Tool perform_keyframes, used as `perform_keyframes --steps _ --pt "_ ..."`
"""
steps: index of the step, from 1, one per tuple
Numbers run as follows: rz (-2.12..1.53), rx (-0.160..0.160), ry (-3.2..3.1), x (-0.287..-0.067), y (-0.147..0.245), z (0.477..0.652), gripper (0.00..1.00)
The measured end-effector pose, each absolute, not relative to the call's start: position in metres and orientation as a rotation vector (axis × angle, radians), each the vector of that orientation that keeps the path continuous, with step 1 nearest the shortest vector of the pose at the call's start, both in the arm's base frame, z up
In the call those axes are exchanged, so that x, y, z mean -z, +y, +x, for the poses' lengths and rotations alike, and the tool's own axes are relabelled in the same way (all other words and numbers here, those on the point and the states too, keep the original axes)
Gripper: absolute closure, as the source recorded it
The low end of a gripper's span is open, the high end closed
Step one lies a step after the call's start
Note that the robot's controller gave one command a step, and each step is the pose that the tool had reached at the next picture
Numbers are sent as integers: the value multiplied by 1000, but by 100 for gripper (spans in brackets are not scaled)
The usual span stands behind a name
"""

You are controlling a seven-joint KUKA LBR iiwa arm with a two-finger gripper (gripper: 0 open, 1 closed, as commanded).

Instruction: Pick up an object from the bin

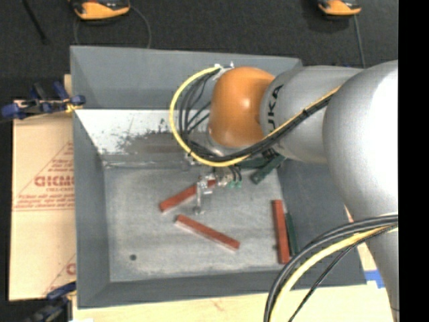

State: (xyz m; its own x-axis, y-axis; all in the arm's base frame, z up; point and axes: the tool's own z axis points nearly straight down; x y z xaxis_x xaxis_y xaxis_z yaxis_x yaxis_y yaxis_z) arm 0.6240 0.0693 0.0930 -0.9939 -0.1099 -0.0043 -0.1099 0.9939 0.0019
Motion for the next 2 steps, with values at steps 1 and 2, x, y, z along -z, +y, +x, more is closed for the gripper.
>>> perform_keyframes --steps 1,2 --pt "-170 -4 3133 -93 69 624 100" --pt "-169 -3 3133 -93 69 624 0"
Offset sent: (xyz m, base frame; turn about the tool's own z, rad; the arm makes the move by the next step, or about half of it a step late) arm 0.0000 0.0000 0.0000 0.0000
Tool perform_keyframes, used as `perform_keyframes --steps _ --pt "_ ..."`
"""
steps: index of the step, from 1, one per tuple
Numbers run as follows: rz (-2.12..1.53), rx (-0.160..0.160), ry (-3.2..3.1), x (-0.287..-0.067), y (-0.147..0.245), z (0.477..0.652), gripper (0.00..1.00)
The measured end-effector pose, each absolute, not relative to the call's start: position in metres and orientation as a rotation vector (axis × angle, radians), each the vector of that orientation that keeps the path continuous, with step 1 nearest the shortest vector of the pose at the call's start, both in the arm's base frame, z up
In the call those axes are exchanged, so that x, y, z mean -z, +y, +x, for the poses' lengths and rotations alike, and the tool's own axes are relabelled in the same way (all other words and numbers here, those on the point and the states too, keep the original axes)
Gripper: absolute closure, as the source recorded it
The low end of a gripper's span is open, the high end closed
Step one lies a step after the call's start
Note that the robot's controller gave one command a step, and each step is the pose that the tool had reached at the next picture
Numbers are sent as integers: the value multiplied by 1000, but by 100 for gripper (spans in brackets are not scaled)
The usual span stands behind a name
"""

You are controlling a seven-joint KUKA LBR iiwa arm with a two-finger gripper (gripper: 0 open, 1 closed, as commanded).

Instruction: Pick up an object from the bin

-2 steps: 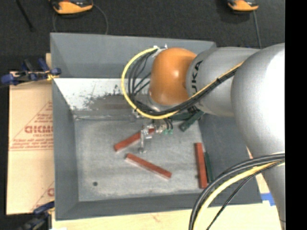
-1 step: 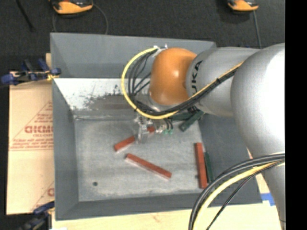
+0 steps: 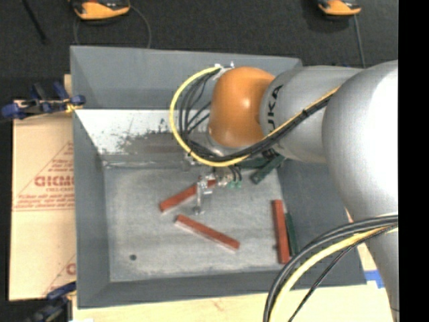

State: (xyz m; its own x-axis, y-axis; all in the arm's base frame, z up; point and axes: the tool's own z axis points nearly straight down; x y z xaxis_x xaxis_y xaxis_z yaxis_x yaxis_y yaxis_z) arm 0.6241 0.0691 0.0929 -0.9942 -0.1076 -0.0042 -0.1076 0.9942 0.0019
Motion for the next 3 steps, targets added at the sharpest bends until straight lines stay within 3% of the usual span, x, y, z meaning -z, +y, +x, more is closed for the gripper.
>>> perform_keyframes --steps 1,2,3 --pt "-167 -3 3133 -93 69 624 100" --pt "-167 -4 3133 -93 69 624 0" --pt "-165 -4 3133 -93 69 624 100"
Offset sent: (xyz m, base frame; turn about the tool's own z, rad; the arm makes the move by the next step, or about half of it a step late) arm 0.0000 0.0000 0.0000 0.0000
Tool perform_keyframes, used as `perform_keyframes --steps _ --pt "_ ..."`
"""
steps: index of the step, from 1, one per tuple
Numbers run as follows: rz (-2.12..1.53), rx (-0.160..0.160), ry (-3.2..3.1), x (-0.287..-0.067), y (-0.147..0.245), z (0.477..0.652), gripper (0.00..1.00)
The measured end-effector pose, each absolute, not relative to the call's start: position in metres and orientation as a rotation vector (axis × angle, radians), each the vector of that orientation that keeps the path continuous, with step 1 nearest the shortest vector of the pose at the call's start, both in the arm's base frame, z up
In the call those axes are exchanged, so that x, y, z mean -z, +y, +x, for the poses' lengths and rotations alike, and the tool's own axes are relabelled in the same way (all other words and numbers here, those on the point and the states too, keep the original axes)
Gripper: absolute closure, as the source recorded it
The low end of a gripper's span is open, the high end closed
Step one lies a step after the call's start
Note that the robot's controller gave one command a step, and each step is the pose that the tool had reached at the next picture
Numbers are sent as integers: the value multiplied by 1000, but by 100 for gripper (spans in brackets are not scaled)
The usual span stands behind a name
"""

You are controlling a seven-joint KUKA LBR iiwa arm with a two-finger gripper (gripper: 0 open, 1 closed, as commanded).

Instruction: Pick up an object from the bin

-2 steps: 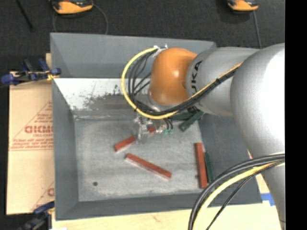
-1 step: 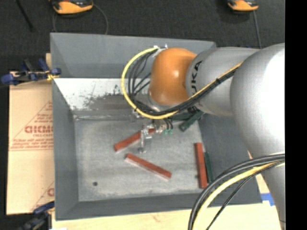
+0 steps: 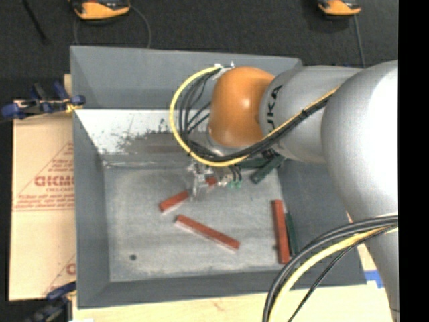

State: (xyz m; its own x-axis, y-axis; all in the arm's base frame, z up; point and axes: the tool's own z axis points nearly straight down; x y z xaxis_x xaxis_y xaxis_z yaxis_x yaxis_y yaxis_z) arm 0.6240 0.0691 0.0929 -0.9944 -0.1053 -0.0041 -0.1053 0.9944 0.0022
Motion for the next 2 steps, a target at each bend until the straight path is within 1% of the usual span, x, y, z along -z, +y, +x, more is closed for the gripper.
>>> perform_keyframes --steps 1,2 --pt "-165 -4 3133 -93 69 624 0" --pt "-164 -4 3133 -93 69 624 100"
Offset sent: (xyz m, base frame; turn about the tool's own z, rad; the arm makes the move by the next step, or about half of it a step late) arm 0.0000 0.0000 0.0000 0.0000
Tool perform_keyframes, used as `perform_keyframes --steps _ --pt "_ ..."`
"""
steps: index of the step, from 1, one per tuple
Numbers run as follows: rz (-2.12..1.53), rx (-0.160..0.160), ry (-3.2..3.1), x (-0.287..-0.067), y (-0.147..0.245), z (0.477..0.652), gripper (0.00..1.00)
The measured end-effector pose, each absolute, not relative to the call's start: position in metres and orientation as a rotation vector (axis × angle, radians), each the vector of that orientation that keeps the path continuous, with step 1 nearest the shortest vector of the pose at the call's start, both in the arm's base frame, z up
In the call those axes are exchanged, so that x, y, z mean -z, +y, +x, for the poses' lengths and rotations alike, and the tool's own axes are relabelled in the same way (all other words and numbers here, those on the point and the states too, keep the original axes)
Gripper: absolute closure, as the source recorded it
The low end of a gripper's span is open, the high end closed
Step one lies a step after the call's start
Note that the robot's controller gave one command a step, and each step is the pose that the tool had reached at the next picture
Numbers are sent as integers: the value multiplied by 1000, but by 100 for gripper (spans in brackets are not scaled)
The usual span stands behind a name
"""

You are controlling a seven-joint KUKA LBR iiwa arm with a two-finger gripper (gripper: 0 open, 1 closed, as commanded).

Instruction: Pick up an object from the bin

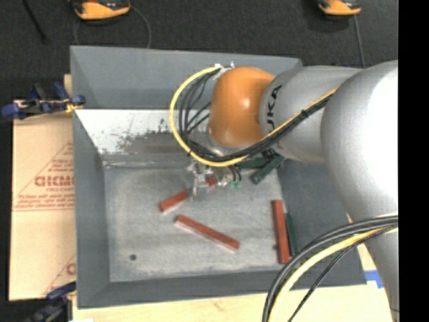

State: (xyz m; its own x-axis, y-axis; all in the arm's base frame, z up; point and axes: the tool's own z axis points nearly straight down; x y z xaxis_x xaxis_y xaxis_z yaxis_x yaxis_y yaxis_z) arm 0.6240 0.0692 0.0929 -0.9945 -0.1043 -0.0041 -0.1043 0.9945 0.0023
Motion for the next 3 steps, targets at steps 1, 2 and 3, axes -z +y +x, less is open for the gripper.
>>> perform_keyframes --steps 1,2,3 --pt "-163 -4 3133 -93 69 624 0" --pt "-162 -4 3133 -93 69 624 100" --pt "-162 -4 3134 -93 69 624 0"
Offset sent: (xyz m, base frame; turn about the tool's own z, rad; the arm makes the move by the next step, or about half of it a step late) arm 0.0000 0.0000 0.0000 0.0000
